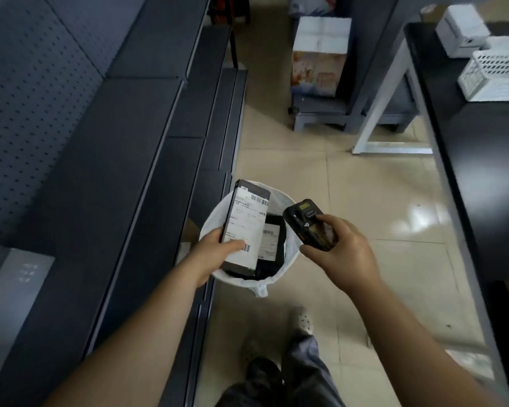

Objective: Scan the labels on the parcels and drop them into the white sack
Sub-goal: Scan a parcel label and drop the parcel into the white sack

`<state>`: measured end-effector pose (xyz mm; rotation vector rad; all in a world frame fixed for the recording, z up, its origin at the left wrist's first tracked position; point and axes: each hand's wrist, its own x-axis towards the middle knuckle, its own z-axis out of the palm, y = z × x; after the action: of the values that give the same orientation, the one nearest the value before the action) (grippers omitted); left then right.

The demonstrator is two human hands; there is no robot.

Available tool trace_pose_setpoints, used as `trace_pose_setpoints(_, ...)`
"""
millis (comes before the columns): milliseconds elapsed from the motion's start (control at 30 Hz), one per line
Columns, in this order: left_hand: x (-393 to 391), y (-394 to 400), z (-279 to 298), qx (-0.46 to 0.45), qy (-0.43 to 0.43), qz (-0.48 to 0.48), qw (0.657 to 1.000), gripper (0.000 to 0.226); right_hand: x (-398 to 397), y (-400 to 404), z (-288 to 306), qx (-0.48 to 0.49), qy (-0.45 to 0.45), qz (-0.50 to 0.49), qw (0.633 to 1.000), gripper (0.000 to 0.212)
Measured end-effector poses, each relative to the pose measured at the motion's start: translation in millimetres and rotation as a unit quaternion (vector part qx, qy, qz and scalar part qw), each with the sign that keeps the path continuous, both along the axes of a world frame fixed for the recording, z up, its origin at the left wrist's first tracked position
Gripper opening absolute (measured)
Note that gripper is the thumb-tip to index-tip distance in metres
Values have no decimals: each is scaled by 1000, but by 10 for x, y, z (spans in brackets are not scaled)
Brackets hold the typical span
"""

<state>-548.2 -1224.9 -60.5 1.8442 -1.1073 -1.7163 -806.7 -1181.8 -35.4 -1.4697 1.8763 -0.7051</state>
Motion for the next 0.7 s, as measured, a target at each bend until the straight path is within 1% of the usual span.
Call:
trace_pose_setpoints(133,12,-237,-412,64,-16,7,998,31,-32,-412,-396,49,15,34,998,65)
trace_pose_setpoints(300,-73,-547,-815,104,-39,-2,994,39,-68,-864,-781,91,18,74,993,65)
trace_pose_setpoints(433,-115,-704,-1210,138,-29,-8,990,32,-65,-1137,-1064,112,23,100,988,64)
trace_pose_setpoints(533,-139,-719,-1403,153,-29,-34,987,26,-51,-1218,-1240,122,19,105,987,65)
trace_pose_setpoints(633,-97,-702,-1659,143,-72,-57,985,34,-11,-1237,-1433,136,18,99,986,64)
trace_pose_setpoints(700,-38,-702,-1815,122,-100,-97,983,33,32,-1231,-1547,144,16,88,986,64)
